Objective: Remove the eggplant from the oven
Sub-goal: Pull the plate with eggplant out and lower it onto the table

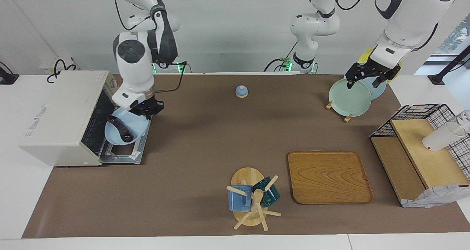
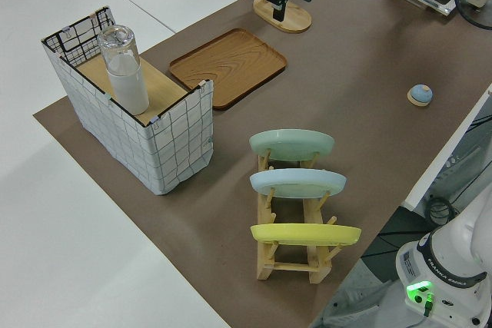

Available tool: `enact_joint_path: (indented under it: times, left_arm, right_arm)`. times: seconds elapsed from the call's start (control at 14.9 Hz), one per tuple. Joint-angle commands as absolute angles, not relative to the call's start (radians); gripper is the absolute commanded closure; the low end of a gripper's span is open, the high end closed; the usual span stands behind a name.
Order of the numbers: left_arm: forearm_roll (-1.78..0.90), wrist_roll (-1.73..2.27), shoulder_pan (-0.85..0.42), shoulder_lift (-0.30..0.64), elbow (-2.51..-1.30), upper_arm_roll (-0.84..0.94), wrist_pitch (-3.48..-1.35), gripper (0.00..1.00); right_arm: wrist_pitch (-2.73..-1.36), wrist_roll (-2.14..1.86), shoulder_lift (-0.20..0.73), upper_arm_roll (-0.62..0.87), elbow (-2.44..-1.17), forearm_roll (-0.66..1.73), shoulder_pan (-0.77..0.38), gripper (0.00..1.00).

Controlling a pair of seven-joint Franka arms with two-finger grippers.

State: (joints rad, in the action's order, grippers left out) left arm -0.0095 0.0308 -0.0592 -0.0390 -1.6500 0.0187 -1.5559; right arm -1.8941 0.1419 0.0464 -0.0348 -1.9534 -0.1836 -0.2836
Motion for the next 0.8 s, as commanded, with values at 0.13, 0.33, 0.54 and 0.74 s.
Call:
enact_joint_path:
  times: [0.13, 0.33, 0.54, 0.74]
  left_arm:
    - [-0.015, 0.02, -0.052, -0.049, -1.655, 0.021, -1.549, 0.0]
    - [-0.015, 0.02, -0.052, -0.049, -1.655, 0.02, -1.549, 0.0]
    - [-0.015, 0.02, -0.052, -0.049, -1.654, 0.021, -1.551, 0.0]
    - [-0.015, 0.02, -0.051, -0.049, -1.654, 0.021, -1.549, 0.0]
  right_arm:
    - [-1.855, 0.458, 0.124, -0.029, -1.826, -0.196, -0.513, 1.0]
    - [-1.82, 0.625, 0.259, -0.025, -1.638, -0.109, -0.641, 1.0]
    - [-1.778, 0.779, 0.48, -0.023, -1.394, -0.104, -0.75, 1.0]
    - [-1.877, 0.905, 0.551, -0.021, -1.345, -0.06, -0.772, 1.0]
